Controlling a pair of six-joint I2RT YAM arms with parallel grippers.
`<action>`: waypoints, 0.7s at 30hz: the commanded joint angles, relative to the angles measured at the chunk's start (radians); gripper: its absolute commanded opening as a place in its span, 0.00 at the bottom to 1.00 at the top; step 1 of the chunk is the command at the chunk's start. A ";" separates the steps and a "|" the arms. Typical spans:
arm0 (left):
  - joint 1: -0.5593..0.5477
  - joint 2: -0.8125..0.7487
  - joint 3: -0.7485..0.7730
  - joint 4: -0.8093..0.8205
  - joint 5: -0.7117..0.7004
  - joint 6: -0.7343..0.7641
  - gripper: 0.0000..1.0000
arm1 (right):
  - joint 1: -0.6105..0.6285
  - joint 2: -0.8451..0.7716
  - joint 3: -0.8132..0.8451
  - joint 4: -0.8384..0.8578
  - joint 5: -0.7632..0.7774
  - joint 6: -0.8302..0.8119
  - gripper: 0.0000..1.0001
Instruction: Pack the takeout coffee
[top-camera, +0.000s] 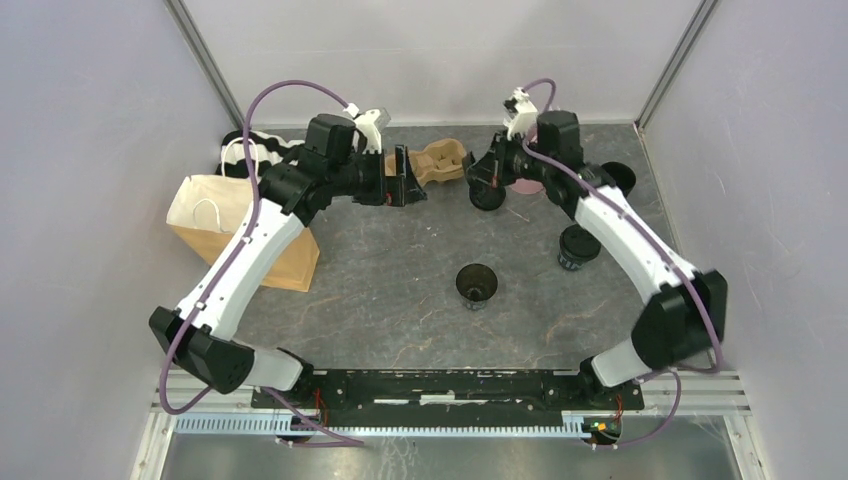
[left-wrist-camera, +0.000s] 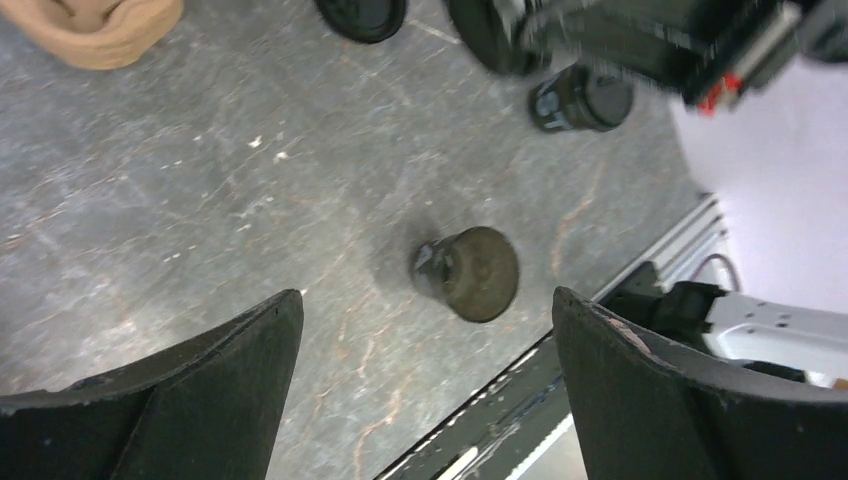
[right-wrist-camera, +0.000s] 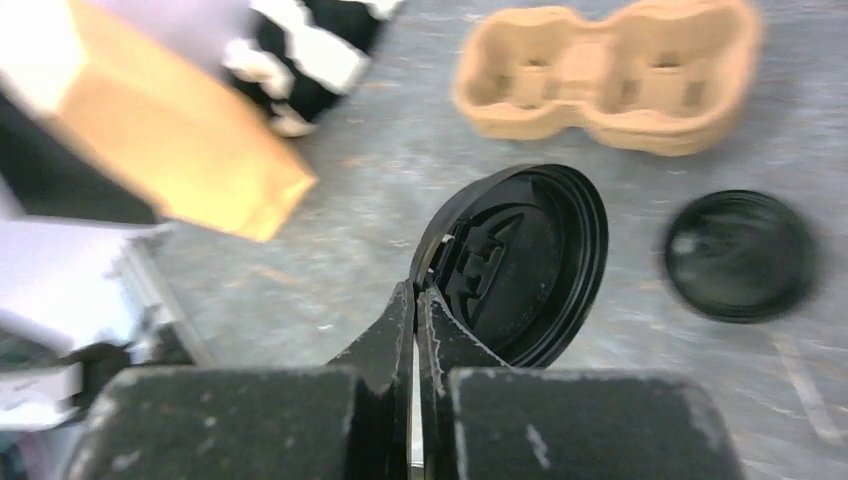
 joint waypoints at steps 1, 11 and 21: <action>0.002 -0.016 0.080 0.114 0.117 -0.155 1.00 | -0.005 -0.174 -0.209 0.450 -0.329 0.467 0.00; 0.004 -0.104 -0.035 0.474 0.179 -0.787 0.98 | -0.020 -0.379 -0.438 1.013 -0.352 0.956 0.00; -0.083 -0.121 -0.080 0.634 0.133 -0.866 1.00 | -0.019 -0.458 -0.488 1.158 -0.283 1.061 0.00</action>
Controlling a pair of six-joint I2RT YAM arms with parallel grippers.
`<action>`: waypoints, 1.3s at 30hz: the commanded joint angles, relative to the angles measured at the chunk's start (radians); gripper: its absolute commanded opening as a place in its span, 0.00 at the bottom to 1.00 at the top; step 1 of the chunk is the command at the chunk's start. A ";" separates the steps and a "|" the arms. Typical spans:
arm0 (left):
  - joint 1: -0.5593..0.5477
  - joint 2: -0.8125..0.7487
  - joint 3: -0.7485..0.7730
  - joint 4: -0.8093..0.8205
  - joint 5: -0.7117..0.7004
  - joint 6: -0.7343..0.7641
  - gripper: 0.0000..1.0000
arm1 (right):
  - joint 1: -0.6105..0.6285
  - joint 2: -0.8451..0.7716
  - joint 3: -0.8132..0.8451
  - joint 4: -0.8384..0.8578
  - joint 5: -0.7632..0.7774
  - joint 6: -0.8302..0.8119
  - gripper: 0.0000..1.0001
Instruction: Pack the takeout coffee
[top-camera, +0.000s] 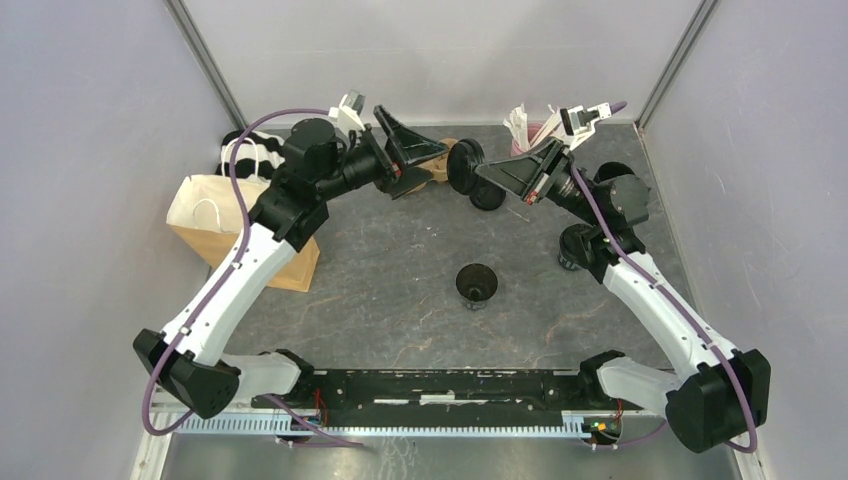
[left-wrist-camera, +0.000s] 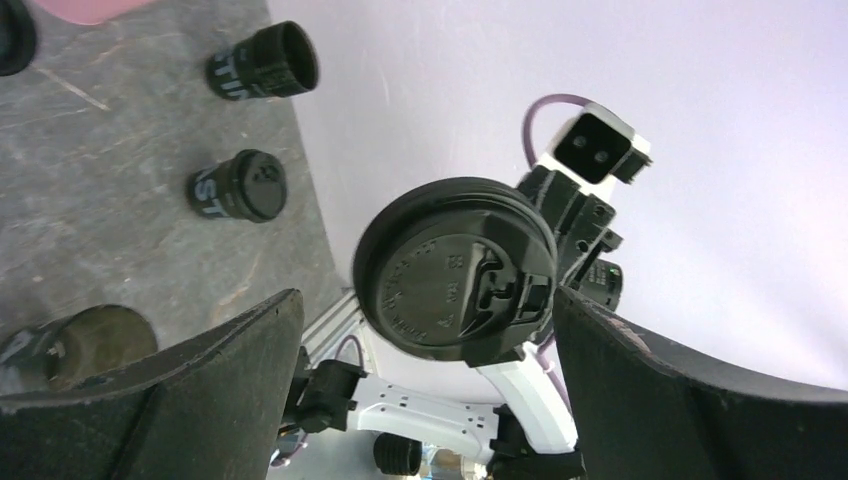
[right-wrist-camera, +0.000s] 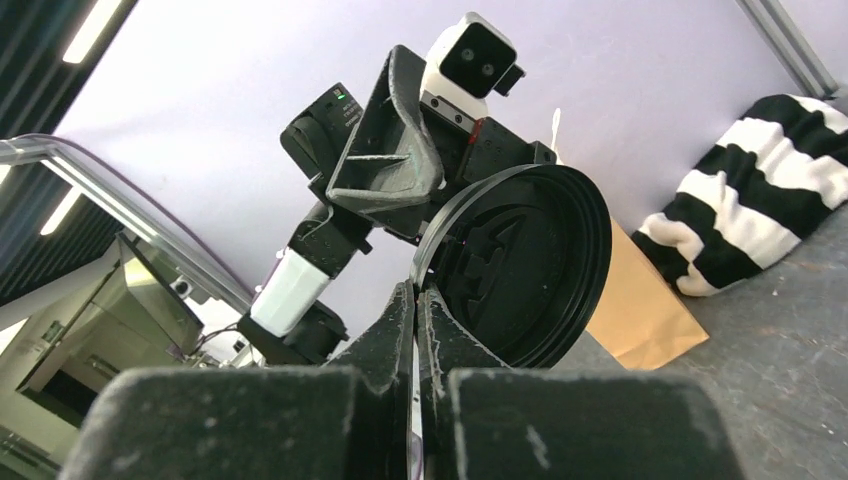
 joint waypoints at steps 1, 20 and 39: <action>-0.068 0.030 0.095 0.107 -0.027 -0.027 1.00 | -0.001 -0.008 0.018 0.118 0.010 0.078 0.00; -0.138 0.019 0.113 0.007 -0.173 0.072 1.00 | -0.001 -0.052 -0.006 0.052 0.024 0.044 0.00; -0.139 0.070 0.126 0.072 -0.096 0.051 0.99 | -0.001 -0.008 -0.022 0.100 0.007 0.064 0.00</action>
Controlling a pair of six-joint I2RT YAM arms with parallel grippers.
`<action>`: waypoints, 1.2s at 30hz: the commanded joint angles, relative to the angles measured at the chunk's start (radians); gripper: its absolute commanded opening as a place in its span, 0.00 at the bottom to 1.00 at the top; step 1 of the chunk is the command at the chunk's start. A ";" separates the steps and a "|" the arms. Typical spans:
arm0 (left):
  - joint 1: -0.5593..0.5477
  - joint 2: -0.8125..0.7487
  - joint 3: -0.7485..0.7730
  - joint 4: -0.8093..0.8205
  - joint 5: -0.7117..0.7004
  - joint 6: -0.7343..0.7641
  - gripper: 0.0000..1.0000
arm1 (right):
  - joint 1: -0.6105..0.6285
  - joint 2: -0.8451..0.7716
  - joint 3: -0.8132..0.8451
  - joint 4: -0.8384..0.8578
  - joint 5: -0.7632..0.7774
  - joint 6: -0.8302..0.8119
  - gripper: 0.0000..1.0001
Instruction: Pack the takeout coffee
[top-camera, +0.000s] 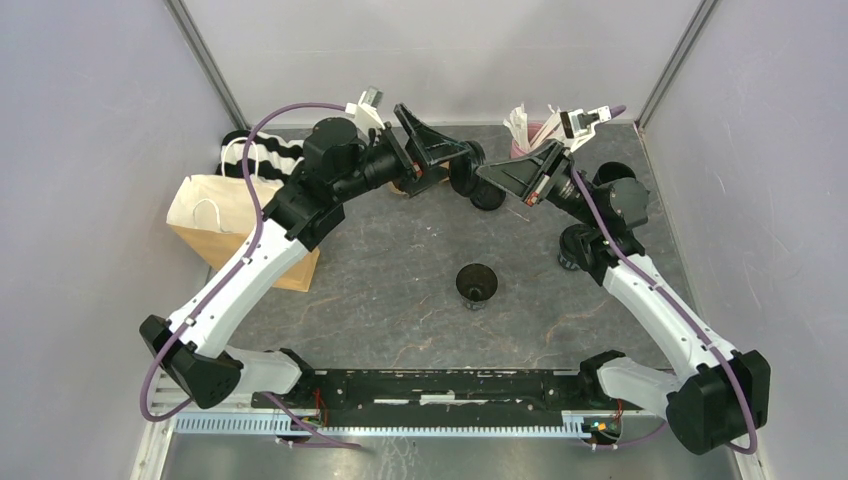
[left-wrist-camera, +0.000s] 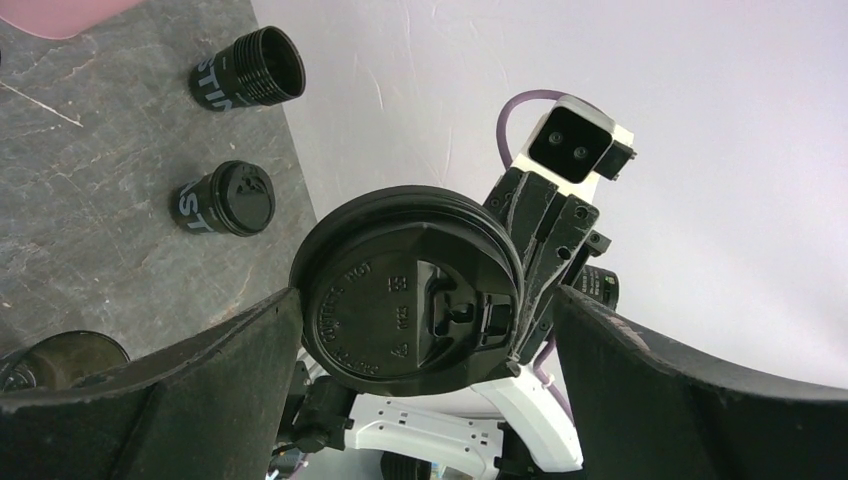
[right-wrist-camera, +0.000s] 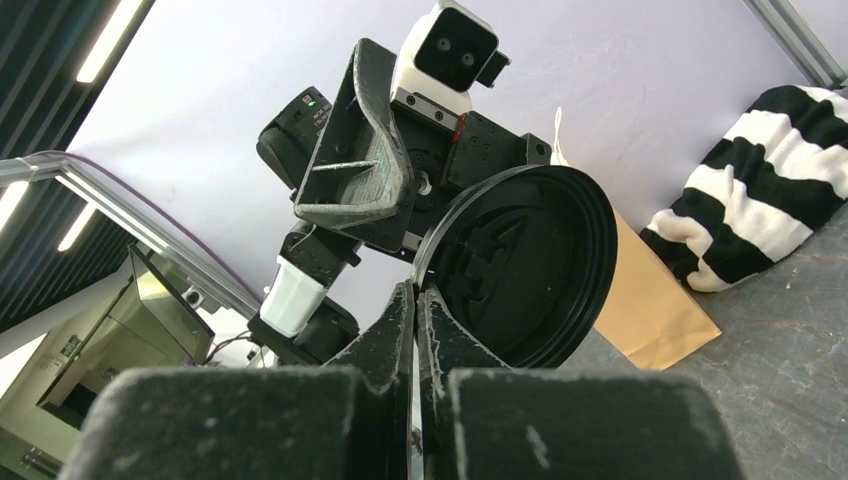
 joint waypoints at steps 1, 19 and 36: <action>-0.005 0.017 0.048 0.049 0.041 0.039 0.99 | -0.001 0.007 0.000 0.074 -0.010 0.017 0.00; -0.023 0.051 0.102 -0.038 0.051 0.138 0.93 | -0.002 0.016 0.003 0.070 -0.021 0.020 0.00; -0.041 0.069 0.155 -0.121 -0.006 0.179 0.78 | -0.002 0.000 0.012 0.006 -0.022 -0.021 0.00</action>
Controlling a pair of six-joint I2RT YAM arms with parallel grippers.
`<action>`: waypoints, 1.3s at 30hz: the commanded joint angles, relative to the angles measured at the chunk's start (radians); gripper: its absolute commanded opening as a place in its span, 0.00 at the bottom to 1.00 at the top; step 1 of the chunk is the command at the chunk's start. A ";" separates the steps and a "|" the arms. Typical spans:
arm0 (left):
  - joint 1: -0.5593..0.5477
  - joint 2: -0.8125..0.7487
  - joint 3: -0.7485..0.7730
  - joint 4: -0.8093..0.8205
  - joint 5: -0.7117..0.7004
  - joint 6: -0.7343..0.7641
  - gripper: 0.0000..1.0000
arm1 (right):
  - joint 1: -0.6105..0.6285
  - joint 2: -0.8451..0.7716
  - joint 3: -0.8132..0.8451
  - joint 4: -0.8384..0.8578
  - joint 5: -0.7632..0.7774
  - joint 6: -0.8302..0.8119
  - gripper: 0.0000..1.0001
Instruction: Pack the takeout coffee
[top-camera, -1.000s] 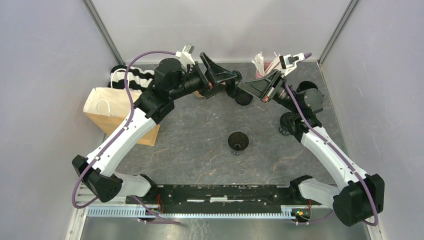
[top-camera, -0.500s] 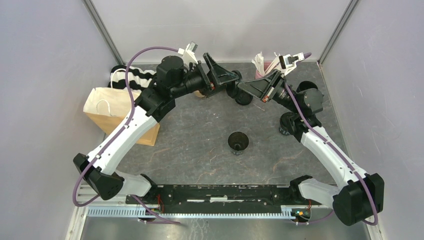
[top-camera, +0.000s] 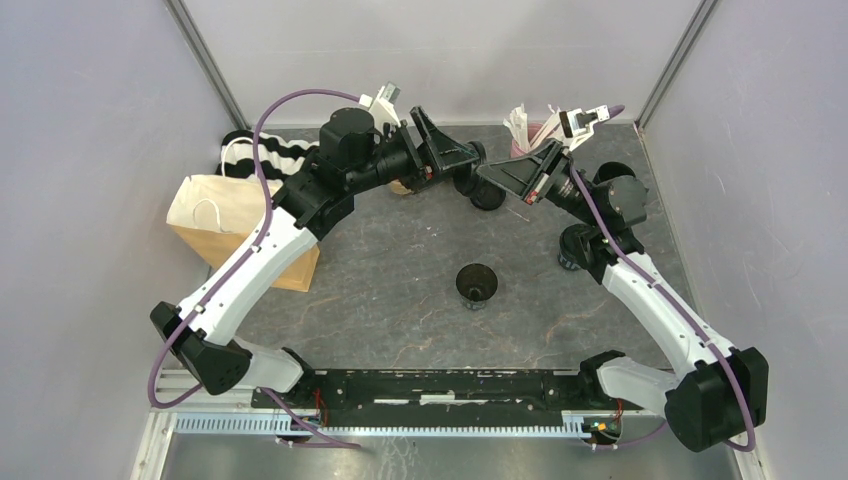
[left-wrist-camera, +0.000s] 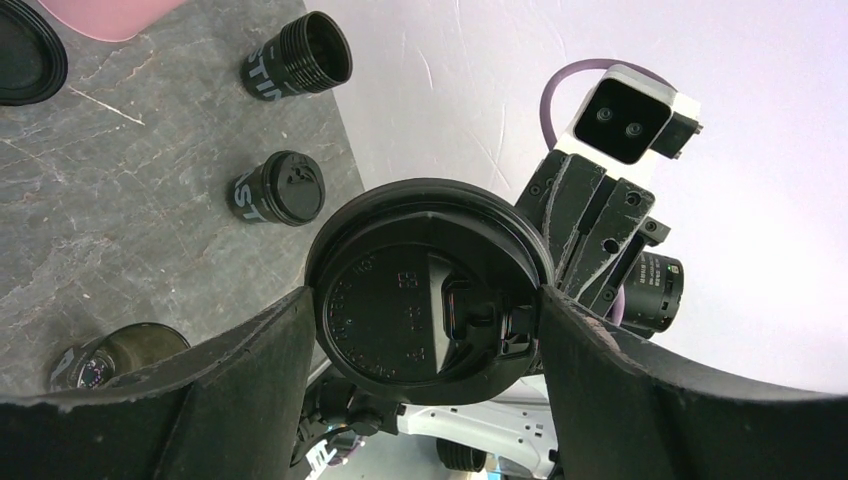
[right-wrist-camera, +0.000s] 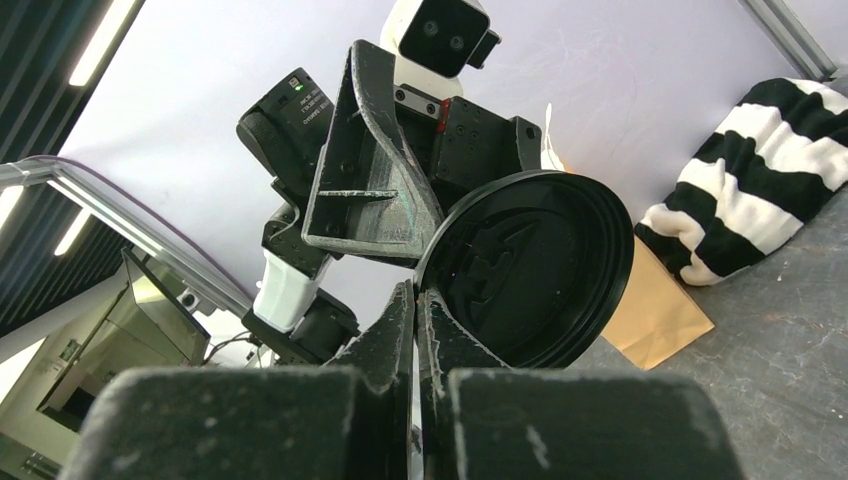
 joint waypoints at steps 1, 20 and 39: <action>-0.014 -0.016 0.042 0.009 -0.002 0.047 0.78 | 0.003 -0.015 0.016 0.001 -0.016 -0.025 0.00; -0.276 0.117 0.053 -0.375 -0.474 0.394 0.76 | -0.026 -0.307 0.364 -1.551 0.762 -1.196 0.89; -0.465 0.483 0.243 -0.600 -0.644 0.516 0.78 | -0.026 -0.401 0.337 -1.573 0.856 -1.243 0.98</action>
